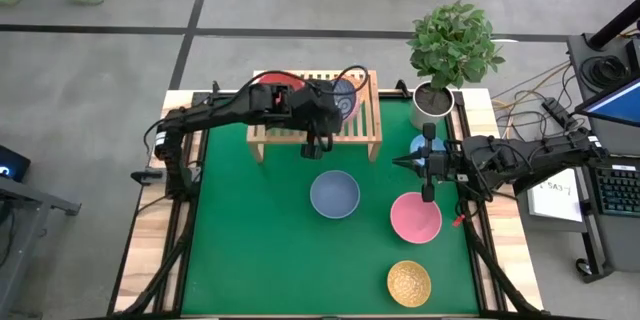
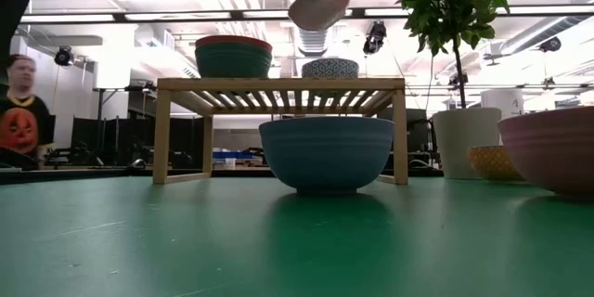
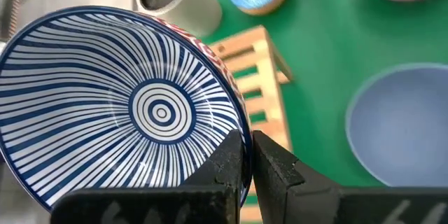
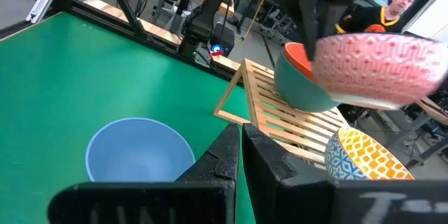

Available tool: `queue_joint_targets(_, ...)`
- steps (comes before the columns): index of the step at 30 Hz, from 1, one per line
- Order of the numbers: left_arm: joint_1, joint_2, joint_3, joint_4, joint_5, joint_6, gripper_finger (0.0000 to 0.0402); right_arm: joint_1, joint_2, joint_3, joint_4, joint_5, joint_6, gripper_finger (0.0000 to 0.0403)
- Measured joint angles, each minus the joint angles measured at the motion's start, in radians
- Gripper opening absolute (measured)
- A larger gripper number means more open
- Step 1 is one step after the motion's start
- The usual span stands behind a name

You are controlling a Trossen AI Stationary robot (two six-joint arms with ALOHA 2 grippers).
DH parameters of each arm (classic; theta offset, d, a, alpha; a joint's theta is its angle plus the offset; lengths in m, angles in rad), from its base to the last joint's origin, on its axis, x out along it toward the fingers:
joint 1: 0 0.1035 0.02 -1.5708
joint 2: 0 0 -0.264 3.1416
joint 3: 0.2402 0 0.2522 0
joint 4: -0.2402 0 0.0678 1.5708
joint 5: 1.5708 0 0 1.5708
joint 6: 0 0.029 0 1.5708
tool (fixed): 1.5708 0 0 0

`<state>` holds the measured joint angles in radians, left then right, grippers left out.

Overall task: Place and stack bowls onto a shelf
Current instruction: Stack the small blue patterned bowl on the small orange bowl on the shelf

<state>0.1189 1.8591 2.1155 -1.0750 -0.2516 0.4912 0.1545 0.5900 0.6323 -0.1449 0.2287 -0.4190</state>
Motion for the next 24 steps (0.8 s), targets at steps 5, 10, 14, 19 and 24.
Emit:
queue_joint_targets(5, 0.023, 0.023, 0.000, 0.088, 0.001, 0.056, 0.0005, 0.000, 0.000, 0.000, 0.000, 0.000, 0.000, 0.0009)
queue_joint_targets(10, 0.064, 0.048, 0.000, 0.088, 0.003, 0.097, 0.0005, 0.000, 0.000, 0.000, -0.012, 0.004, 0.007, 0.0009)
queue_joint_targets(14, 0.104, 0.066, 0.000, 0.088, 0.003, 0.103, 0.0005, 0.000, 0.001, 0.000, -0.023, 0.008, 0.017, 0.0009)
queue_joint_targets(19, 0.147, 0.084, 0.003, 0.088, 0.013, 0.093, 0.0005, 0.000, 0.001, 0.000, -0.037, 0.008, 0.032, 0.0009)
queue_joint_targets(24, 0.165, 0.109, 0.003, 0.079, 0.036, 0.086, 0.0005, 0.000, 0.001, 0.000, -0.040, 0.008, 0.043, 0.0009)
